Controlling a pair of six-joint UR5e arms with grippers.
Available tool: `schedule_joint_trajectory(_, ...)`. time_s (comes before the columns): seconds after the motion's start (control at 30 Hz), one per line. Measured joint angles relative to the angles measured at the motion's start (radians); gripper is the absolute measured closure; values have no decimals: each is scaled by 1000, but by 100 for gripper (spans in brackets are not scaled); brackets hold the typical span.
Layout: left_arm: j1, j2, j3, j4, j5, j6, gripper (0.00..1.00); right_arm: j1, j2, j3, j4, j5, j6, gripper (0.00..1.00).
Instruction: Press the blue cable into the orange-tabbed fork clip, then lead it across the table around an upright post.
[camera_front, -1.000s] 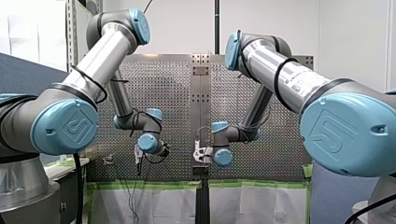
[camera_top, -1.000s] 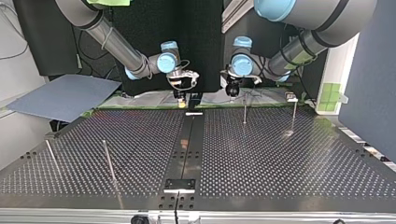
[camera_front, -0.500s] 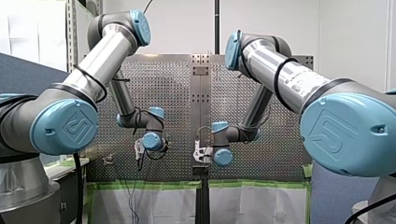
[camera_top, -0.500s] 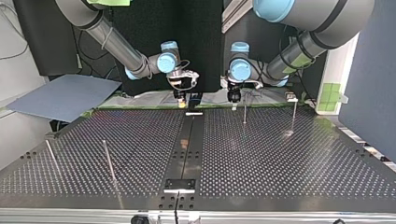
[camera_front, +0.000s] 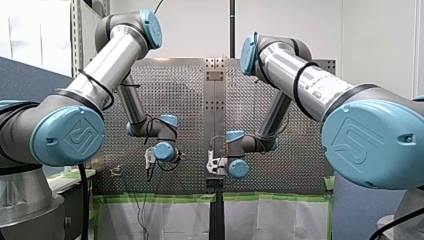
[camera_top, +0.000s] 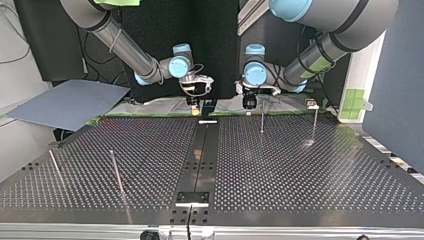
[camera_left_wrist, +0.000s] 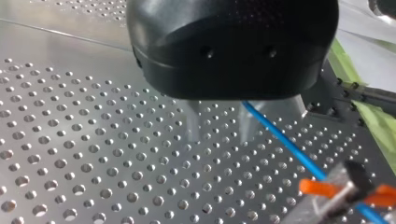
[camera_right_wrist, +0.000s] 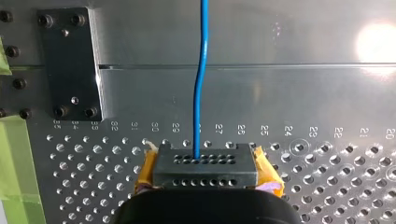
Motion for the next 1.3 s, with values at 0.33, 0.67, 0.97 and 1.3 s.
schedule_joint_trajectory(0.33, -7, 0, 1, -2, -52, 47, 100, 2, 0, 0, 0, 0, 0, 100)
schedule_joint_trajectory(0.67, -23, 2, 7, -9, -46, 57, 100, -4, -2, -8, 25, 0, -4, 100)
schedule_joint_trajectory(0.97, -61, 45, 50, -79, -5, 63, 100, -3, -60, -17, 99, 16, -18, 100)
schedule_joint_trajectory(1.3, -90, 129, 52, -164, -22, -8, 100, -1, -146, -17, 186, 14, -16, 100)
